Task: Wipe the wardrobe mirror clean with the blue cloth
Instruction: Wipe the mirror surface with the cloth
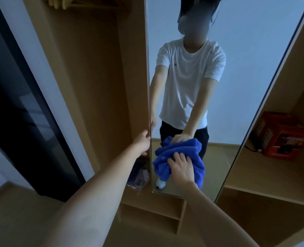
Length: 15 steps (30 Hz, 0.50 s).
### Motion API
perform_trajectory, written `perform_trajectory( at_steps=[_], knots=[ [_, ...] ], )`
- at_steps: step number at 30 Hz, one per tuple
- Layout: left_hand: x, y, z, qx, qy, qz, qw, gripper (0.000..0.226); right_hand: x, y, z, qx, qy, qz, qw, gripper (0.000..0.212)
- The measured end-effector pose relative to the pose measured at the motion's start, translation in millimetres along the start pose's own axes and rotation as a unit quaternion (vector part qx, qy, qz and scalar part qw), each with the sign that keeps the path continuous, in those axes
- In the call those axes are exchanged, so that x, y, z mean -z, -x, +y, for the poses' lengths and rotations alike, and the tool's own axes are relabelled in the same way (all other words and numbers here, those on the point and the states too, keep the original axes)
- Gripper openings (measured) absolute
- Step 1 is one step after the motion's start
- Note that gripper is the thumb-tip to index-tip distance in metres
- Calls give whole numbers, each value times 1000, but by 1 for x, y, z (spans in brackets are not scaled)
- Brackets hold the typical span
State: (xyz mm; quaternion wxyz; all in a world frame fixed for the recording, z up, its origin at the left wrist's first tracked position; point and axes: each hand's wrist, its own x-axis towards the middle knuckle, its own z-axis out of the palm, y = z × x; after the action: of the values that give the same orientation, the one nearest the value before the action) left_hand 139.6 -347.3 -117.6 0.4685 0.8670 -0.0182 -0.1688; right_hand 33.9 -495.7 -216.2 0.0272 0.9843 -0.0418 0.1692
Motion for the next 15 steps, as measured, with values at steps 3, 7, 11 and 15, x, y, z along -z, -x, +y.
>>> perform_trajectory(
  at_steps=[3,7,11,15],
  knots=[
    [0,1,1,5,0,1,1000,53,0,-1,-5,-8,29,-57,998,27],
    [0,3,1,10,13,2,1000,53,15,-9,-11,-31,-9,-66,997,25],
    [2,4,1,-4,28,-9,1000,53,47,-17,-16,-125,-158,79,976,36],
    [4,6,1,-26,41,-46,998,50,100,-44,-18,-157,-265,279,909,42]
  ],
)
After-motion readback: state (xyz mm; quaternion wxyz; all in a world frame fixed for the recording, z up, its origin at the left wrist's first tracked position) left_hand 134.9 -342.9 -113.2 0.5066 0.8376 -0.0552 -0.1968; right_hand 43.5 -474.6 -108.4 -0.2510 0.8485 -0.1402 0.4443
